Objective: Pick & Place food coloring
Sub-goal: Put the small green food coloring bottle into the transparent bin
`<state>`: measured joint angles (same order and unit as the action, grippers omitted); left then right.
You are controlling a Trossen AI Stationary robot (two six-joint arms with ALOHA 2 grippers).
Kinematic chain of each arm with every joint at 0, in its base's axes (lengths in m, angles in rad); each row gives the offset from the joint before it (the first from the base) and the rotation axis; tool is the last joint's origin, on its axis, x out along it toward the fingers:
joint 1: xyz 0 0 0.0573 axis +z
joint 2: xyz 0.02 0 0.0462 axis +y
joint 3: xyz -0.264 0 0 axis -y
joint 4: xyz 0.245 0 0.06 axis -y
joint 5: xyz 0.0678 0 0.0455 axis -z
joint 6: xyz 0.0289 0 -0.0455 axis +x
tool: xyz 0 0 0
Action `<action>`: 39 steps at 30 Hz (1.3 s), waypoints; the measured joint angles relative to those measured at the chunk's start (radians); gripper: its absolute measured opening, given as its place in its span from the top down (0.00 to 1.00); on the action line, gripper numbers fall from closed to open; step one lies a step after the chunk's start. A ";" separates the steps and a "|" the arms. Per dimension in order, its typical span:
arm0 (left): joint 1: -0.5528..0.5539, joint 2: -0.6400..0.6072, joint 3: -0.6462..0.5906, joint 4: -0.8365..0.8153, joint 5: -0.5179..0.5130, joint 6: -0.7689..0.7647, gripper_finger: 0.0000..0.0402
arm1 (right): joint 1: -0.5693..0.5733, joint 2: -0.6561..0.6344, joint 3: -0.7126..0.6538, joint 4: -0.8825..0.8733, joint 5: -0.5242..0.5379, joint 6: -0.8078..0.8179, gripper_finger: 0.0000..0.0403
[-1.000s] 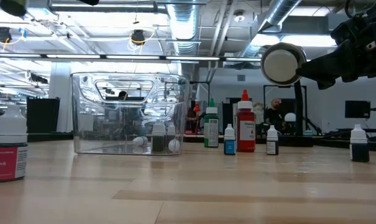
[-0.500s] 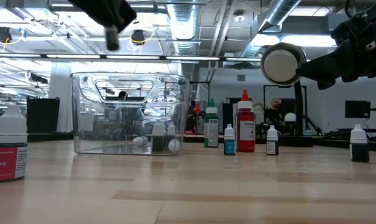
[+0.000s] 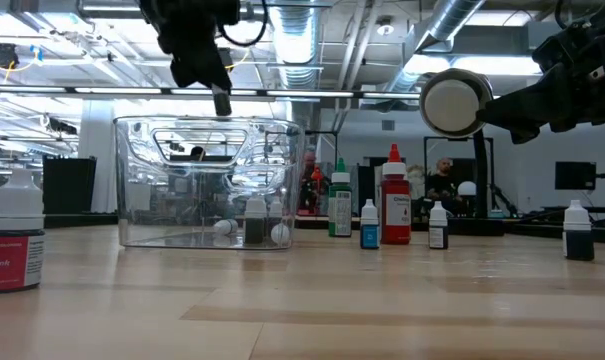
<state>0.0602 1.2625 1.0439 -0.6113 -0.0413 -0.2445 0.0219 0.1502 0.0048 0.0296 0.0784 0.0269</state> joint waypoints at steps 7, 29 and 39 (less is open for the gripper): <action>0.098 0.000 0.000 0.000 -0.049 -0.059 0.87 | 0.000 0.000 0.000 0.000 0.000 0.000 0.72; 0.096 0.172 0.009 0.069 -0.064 0.154 0.87 | 0.000 0.000 0.000 0.001 0.000 0.000 0.72; 0.052 0.348 0.039 0.115 -0.094 0.276 0.87 | 0.000 0.000 0.000 0.000 0.000 0.000 0.72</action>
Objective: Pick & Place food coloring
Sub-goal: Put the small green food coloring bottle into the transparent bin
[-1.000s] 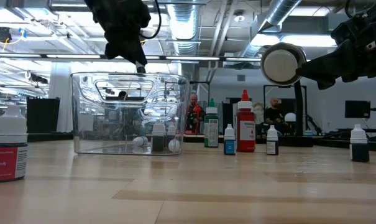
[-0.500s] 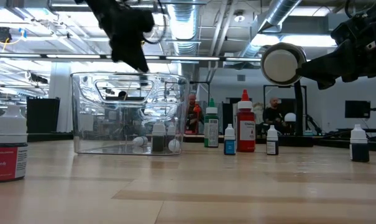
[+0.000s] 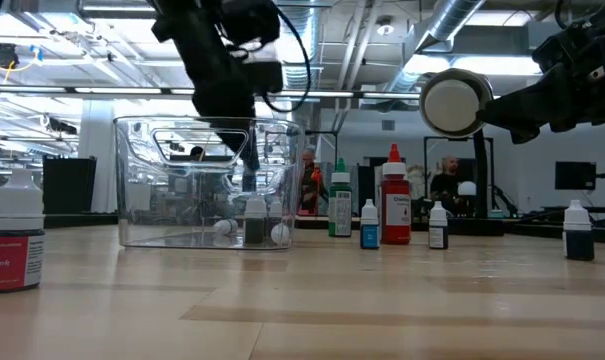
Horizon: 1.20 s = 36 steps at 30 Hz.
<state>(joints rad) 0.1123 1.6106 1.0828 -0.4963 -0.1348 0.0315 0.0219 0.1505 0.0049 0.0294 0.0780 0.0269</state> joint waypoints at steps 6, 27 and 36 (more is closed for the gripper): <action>-0.002 0.051 0.001 -0.003 -0.118 0.019 0.87 | 0.000 0.000 0.000 -0.001 0.000 0.000 0.72; -0.022 0.062 -0.014 0.019 -0.092 0.050 0.87 | 0.000 0.000 0.000 0.000 0.000 0.000 0.72; -0.034 0.061 -0.055 0.051 -0.085 0.285 0.87 | 0.000 0.000 0.000 0.000 0.000 0.000 0.72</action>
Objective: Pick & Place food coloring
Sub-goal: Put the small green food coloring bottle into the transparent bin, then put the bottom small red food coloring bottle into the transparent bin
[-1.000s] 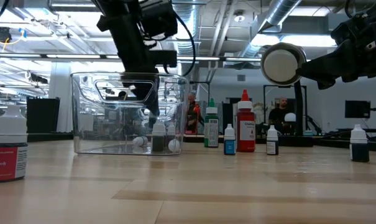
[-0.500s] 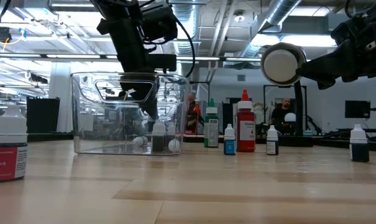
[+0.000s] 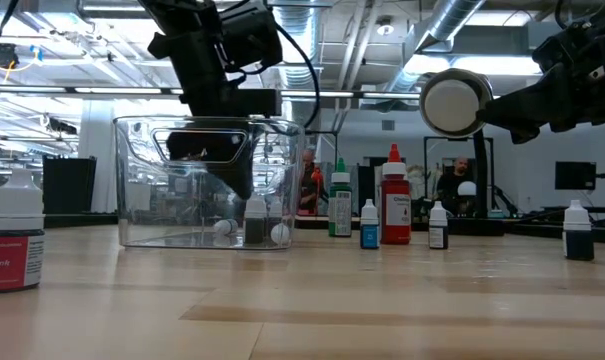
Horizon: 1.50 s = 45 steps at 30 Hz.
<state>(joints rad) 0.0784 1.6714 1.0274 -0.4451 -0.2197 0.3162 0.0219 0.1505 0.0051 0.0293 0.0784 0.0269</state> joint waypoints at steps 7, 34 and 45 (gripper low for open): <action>0.002 0.000 -0.001 0.000 0.025 0.115 0.87 | 0.000 0.000 0.000 0.000 0.000 0.000 0.72; -0.006 0.000 -0.001 0.003 0.145 0.059 0.78 | 0.000 0.000 0.000 0.000 0.000 0.000 0.72; -0.007 0.000 -0.001 0.003 0.145 0.054 0.71 | 0.000 0.000 0.000 0.000 0.000 0.000 0.72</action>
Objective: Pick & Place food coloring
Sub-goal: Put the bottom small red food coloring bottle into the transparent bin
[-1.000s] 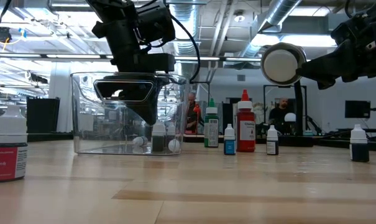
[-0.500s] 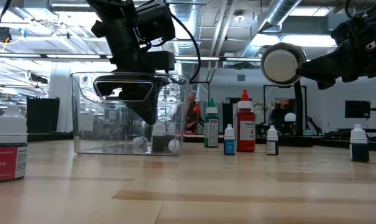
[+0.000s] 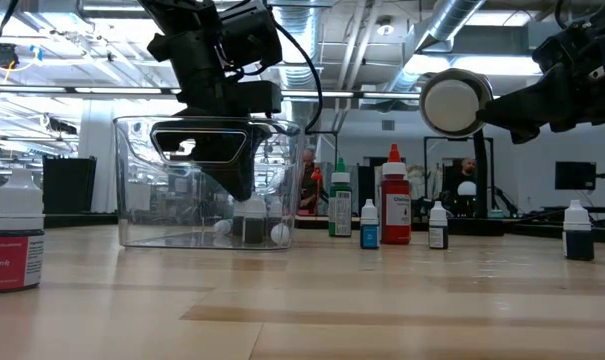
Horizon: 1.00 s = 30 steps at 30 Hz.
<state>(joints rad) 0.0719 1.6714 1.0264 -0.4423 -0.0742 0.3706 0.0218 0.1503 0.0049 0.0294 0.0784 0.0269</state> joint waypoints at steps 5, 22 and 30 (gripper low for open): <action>-0.005 -0.002 0.000 0.000 -0.002 -0.012 0.71 | 0.000 0.000 0.000 0.000 0.000 0.000 0.72; -0.072 -0.156 0.002 0.000 -0.003 -0.039 0.71 | 0.000 0.000 0.000 0.000 0.000 0.000 0.72; -0.167 -0.261 0.003 -0.017 0.097 0.176 0.71 | 0.000 0.000 0.000 0.000 0.000 0.000 0.72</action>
<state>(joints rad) -0.0955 1.4100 1.0290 -0.4597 0.0225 0.5463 0.0217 0.1501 0.0050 0.0296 0.0782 0.0271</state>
